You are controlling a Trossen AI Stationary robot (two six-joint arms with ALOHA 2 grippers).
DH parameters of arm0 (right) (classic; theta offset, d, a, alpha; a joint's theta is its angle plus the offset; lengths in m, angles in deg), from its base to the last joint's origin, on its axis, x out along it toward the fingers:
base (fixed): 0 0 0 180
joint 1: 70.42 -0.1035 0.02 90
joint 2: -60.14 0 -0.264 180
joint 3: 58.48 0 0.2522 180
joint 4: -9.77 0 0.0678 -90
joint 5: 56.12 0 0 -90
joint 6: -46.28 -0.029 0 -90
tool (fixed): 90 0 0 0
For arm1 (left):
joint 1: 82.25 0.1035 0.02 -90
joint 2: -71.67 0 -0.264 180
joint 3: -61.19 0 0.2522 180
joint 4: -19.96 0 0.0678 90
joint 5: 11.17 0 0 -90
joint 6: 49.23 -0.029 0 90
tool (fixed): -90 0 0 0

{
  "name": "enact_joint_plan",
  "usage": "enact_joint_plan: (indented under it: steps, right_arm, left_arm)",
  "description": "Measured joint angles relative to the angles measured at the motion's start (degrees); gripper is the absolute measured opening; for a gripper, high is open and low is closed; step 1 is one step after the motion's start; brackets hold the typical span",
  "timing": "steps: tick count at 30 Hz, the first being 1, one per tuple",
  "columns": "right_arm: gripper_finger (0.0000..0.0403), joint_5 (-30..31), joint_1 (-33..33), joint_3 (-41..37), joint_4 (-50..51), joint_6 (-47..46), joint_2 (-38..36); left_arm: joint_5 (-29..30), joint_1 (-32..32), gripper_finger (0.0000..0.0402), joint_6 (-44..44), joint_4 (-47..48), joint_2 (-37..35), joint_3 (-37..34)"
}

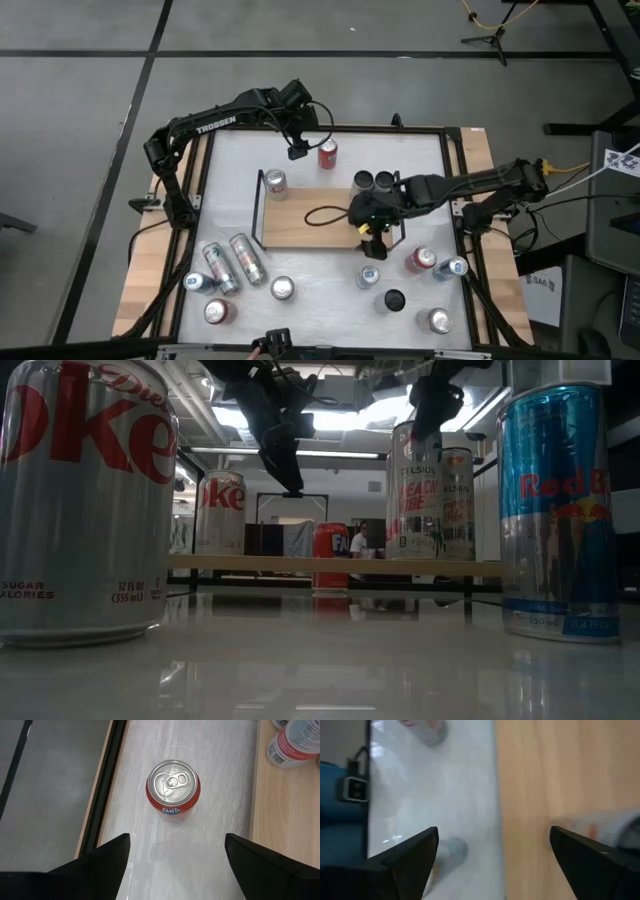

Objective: Place canned beverage on shelf
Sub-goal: Put the top left white-pink soda can on the shelf aligned with other white-pink soda can

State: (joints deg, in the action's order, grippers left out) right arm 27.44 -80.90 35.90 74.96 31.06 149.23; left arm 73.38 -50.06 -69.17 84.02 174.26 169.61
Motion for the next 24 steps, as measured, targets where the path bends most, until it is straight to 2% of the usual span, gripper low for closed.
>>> enact_joint_plan:
  steps: [10, 17, 24]
  right_arm:
    - [0.0379, 2.0, 0.0, 0.0, 3.1, 0.0, 0.0]
    - [0.0379, 6.0, 0.0, 0.0, 5.3, 0.0, 0.0]
    - [0.0379, 5.6, 0.0, 0.0, 5.9, -1.0, 0.0]
  left_arm:
    - [0.0, 0.0, 0.0319, 0.0, 0.0, 0.0, 0.0]
    - [0.0, 0.0, 0.0319, 0.0, 0.0, 0.0, 0.0]
    - [0.0, 0.0, 0.0319, 0.0, 0.0, 0.0, 0.0]
